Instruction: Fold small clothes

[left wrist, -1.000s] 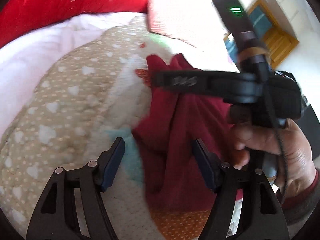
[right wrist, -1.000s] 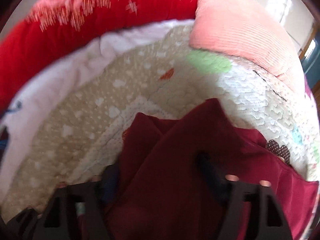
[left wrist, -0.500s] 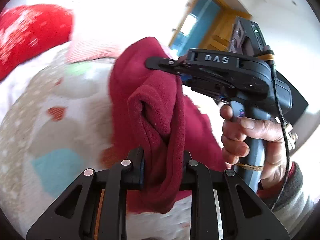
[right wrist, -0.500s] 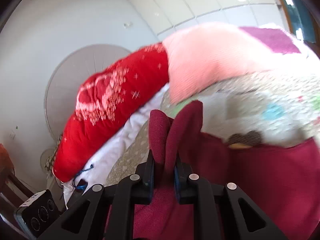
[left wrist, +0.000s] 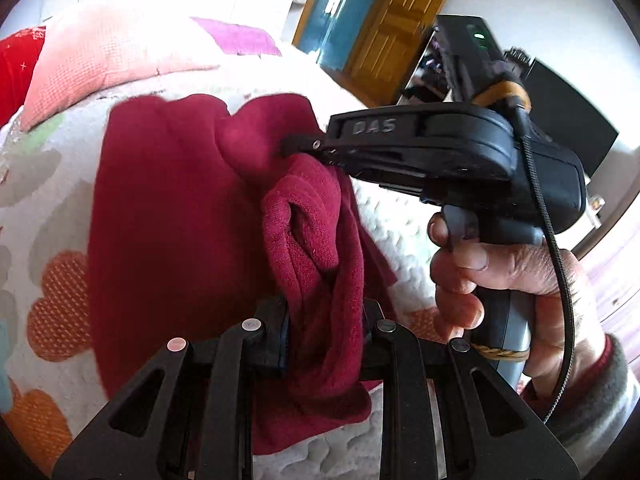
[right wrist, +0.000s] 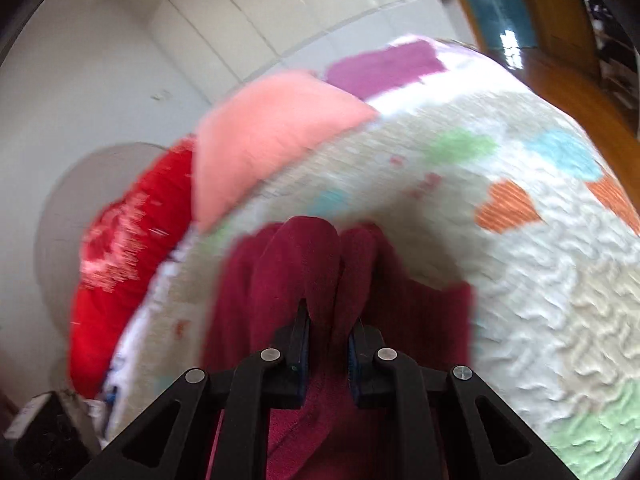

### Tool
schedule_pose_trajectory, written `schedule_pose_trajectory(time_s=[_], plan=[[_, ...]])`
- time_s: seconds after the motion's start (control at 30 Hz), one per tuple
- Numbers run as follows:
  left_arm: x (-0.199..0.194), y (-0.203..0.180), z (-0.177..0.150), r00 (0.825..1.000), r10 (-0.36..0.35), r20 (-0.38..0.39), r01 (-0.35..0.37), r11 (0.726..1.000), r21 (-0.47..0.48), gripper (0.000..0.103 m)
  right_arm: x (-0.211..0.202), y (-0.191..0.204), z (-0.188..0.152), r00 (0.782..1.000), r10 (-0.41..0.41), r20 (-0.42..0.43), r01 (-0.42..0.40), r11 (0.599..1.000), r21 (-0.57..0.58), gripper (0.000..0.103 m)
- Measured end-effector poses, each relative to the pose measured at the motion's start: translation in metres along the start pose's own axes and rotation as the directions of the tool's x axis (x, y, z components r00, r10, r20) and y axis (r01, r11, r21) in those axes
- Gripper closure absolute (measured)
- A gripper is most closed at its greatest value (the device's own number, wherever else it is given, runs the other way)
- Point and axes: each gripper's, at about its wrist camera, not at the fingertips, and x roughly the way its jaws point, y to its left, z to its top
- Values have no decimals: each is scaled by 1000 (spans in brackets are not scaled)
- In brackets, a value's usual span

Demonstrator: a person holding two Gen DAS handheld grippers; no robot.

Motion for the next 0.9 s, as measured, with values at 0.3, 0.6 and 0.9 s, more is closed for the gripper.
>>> schedule_pose_trajectory(time_s=[0.3,0.6,0.9], plan=[[-59,-2,-12,998,-2,60,-5,993,116,43,-22,-21,-6,998,57,35,-61,989,135,52],[-48,44,-32,975,196,105,-202,978,51,43,-25,0,-22,998,37,-43,-35,998,51,46],[-28,42,-56,972,227,60,-233,966,111,43,-28,-25,-54,989,-130,-68,127,991,-44,76]])
